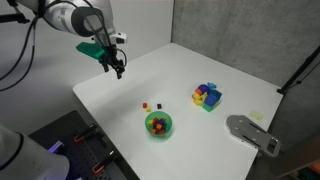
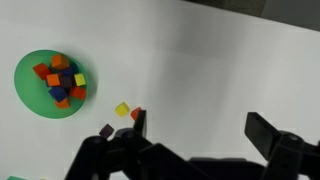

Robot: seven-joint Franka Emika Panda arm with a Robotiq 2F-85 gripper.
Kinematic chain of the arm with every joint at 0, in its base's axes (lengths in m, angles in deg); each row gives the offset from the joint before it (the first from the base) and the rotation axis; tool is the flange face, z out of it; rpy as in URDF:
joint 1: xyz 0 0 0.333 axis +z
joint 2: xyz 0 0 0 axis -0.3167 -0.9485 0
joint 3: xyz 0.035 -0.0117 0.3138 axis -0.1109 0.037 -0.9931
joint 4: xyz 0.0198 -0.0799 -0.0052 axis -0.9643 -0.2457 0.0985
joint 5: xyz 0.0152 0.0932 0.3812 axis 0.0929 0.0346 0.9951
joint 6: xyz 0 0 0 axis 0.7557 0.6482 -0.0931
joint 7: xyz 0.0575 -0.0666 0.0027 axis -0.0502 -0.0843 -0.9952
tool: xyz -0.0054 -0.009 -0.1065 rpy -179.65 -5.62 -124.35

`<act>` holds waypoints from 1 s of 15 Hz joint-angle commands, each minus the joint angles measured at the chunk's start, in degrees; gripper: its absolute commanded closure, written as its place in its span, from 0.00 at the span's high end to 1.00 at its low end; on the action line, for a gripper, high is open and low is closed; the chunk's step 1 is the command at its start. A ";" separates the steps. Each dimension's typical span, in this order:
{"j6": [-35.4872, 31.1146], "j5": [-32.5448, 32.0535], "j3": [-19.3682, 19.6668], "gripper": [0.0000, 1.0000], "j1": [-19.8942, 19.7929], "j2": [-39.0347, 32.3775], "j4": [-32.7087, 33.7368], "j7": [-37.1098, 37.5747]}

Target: Pick up the small orange block and put it in the green bowl

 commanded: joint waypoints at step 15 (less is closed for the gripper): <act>-19.46 -18.52 6.25 1.00 0.49 -31.80 15.13 -10.64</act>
